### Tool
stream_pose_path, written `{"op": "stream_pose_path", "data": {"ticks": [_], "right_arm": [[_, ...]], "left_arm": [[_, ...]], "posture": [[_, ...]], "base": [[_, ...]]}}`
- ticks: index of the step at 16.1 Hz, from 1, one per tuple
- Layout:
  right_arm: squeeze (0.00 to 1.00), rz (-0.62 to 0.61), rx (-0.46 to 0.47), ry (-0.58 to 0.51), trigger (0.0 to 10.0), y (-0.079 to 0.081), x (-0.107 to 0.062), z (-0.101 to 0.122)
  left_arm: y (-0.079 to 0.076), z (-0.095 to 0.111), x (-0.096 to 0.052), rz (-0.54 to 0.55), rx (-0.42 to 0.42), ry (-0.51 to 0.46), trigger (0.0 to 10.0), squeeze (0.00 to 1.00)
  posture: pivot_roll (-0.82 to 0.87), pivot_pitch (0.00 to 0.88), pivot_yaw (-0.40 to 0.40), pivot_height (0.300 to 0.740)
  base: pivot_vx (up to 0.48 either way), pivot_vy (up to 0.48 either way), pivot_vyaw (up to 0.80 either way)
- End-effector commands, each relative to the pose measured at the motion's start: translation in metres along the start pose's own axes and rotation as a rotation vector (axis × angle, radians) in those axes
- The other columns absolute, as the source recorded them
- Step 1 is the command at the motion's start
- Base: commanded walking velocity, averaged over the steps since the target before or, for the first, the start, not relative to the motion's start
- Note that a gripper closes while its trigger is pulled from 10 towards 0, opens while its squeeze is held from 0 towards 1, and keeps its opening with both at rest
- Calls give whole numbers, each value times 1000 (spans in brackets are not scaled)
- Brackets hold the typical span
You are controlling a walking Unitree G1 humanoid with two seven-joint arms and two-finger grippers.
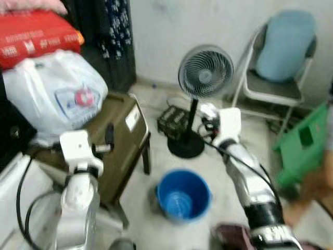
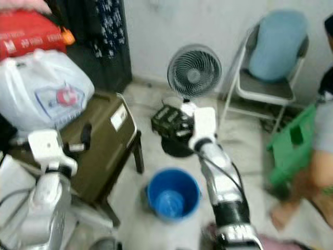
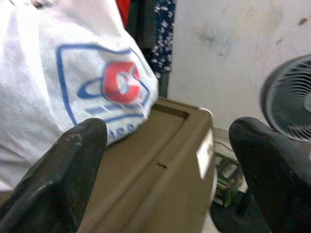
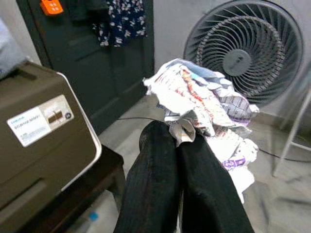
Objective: Clean up the room
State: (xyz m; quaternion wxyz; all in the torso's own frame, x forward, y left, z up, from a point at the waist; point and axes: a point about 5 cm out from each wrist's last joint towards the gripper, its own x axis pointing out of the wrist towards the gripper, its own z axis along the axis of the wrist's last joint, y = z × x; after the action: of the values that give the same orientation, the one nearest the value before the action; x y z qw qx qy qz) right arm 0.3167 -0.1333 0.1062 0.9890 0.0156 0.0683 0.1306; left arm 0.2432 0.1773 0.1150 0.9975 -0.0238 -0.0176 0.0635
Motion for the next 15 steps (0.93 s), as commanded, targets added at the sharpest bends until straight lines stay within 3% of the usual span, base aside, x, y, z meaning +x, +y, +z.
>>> {"op": "stream_pose_path", "data": {"ticks": [1, 7, 11, 15], "right_arm": [[0, 29, 1, -23, 10000, 10, 5, 6], [0, 26, -1, -15, 10000, 9, 6, 6], [0, 16, 9, 0, 10000, 8, 8, 6], [0, 14, 4, -20, 10000, 7, 10, 12]], "left_arm": [[5, 2, 1, 16, 10, -8, 10000, 0], [5, 3, 1, -1, 9, -5, 10000, 0], [-6, 9, 0, -101, -6, -18, 10000, 0], [-5, 24, -4, -150, 5, -57, 10000, 0]], "posture": [[8, 0, -69, 740], [11, 0, -73, 740], [0, 0, -75, 740], [6, 3, -80, 740]], "base": [[0, 0, 0], [0, 0, 0], [0, 0, -800], [0, 0, -800]]}}
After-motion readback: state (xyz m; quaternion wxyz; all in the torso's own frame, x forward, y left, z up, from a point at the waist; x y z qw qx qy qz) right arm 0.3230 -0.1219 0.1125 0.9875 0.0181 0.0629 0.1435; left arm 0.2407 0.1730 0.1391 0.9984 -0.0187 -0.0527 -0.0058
